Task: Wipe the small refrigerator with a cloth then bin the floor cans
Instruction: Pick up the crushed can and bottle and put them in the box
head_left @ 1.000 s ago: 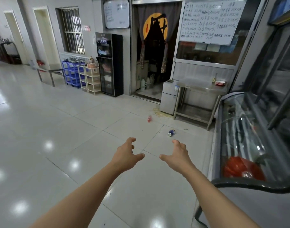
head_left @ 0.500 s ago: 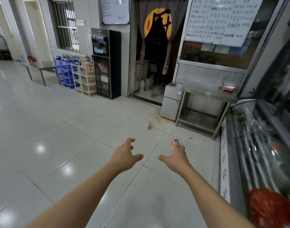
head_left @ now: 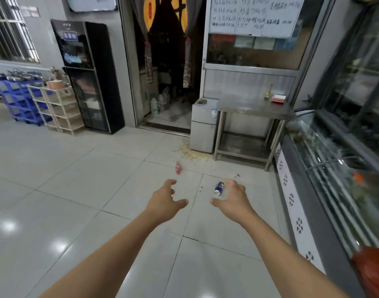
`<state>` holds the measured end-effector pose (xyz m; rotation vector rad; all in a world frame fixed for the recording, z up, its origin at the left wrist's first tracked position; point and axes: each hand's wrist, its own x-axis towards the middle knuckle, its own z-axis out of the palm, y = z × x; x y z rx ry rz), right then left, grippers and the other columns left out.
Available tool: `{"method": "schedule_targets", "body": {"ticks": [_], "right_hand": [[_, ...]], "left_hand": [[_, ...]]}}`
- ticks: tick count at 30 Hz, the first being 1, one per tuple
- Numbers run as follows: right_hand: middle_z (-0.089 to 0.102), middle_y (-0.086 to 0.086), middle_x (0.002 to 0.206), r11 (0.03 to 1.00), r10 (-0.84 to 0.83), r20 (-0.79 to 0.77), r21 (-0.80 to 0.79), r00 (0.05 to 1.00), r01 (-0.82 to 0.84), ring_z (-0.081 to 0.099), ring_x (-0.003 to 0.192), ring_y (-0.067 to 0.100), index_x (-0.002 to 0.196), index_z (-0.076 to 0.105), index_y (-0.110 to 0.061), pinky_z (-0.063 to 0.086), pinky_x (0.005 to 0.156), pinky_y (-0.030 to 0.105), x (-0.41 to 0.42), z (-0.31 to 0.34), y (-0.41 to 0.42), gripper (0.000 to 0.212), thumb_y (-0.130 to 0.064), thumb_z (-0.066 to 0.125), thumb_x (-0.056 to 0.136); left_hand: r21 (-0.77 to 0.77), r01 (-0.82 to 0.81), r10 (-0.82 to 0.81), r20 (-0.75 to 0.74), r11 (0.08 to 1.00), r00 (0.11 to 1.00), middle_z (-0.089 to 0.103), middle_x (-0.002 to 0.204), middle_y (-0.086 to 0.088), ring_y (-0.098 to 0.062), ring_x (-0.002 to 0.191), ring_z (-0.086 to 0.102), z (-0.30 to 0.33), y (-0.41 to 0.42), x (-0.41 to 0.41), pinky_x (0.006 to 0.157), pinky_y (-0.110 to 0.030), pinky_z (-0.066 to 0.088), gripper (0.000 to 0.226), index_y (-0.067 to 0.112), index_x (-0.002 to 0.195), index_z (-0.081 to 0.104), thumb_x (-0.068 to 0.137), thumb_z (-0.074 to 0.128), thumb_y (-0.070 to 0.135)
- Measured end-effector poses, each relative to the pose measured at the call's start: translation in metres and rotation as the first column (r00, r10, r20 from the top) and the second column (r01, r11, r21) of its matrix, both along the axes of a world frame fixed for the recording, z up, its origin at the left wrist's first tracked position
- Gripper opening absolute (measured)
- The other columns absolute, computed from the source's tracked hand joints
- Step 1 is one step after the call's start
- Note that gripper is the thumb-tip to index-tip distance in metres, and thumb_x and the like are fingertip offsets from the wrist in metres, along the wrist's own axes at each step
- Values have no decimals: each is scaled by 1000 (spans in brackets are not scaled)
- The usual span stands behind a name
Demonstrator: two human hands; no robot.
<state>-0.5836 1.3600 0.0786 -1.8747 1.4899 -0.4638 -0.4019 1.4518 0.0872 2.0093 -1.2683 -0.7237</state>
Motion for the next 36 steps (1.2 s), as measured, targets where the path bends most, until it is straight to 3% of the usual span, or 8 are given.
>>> {"method": "schedule_targets", "body": {"ticks": [5,21,32,36], "right_hand": [[21,7,146,998,-50,17,35,999,49,31,134,27,146,21,-19,33,107,35,32,-18,-89,87,-40,70,78],[23,6,147,992,-91,-3,88,996,91,34,133,26,146,20,-17,37,102,37,122,-39,-419,84,-37,69,81],[26,8,145,960,-231,-50,150,972,236,36,132,26,146,20,-16,37,102,33,200,-65,-594,82,-35,69,83],[28,9,143,935,-298,-53,186,953,302,37,130,26,146,21,-15,37,104,33,214,-75,-647,83,-35,70,82]], "left_hand": [[33,40,-40,22,999,999,51,130,-6,-22,114,52,-11,-96,35,93,-39,48,70,22,140,31,81,67,37],[74,67,-70,36,995,997,51,131,-6,-18,105,54,-21,-430,129,93,-36,47,70,21,140,31,82,67,37],[134,177,-168,-79,975,983,52,127,-6,-18,104,57,-62,-636,223,91,-34,48,68,23,138,33,81,68,36],[178,209,-191,-113,962,975,53,124,-7,-28,110,56,-72,-707,247,95,-42,46,66,21,137,35,81,68,35]]}}
